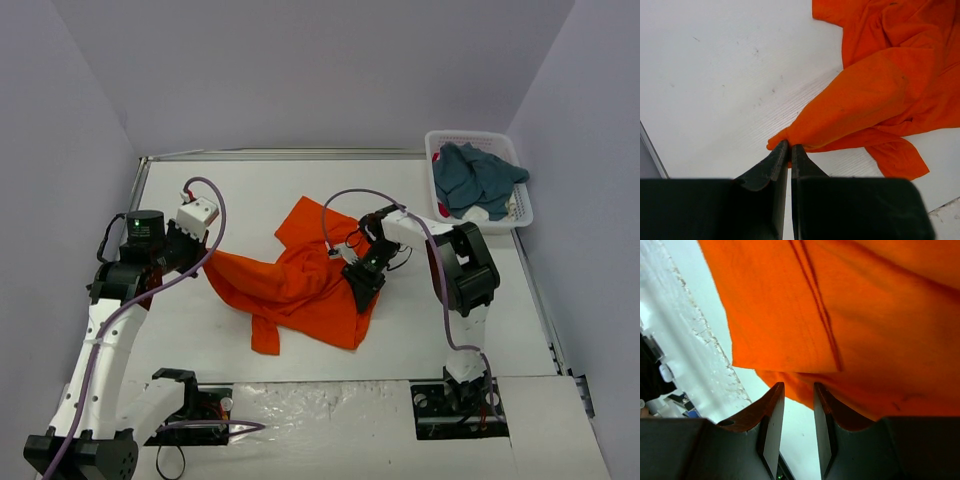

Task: Fold and stack the t-shirts
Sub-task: Flatten out the tshirt

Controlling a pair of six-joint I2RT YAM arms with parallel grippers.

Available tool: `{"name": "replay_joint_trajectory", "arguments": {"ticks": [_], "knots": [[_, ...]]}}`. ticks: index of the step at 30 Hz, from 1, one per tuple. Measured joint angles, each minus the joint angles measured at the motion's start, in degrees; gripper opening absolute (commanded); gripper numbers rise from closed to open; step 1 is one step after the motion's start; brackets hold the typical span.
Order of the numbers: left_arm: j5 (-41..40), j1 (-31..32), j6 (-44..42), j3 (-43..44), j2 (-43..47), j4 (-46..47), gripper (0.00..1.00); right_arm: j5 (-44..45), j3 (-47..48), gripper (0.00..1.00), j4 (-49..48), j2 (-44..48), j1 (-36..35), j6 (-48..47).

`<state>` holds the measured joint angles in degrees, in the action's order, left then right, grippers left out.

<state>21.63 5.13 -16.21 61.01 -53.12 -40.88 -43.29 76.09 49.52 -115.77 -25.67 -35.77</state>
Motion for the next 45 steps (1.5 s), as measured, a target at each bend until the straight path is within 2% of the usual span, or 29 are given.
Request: {"name": "replay_joint_trajectory", "arguments": {"ticks": [10, 15, 21, 29, 45], "knots": [[0.0, 0.0, 0.0, -0.8, 0.1, 0.1, 0.03, -6.7, -1.0, 0.28, 6.4, -0.3, -1.0, -7.8], [0.0, 0.0, 0.0, -0.8, 0.1, 0.1, 0.02, -7.1, -1.2, 0.30, 8.5, 0.2, -2.6, -10.4], [0.0, 0.0, 0.0, -0.8, 0.2, 0.1, 0.02, -6.4, -1.2, 0.31, 9.3, -0.2, -4.6, -10.9], [0.0, 0.0, 0.0, -0.8, 0.4, 0.1, 0.02, -6.0, -1.5, 0.31, 10.1, -7.0, -5.5, -11.1], [0.0, -0.3, 0.0, -0.8, 0.4, 0.1, 0.02, -6.9, 0.3, 0.32, 10.5, -7.5, -5.8, -11.4]]}}
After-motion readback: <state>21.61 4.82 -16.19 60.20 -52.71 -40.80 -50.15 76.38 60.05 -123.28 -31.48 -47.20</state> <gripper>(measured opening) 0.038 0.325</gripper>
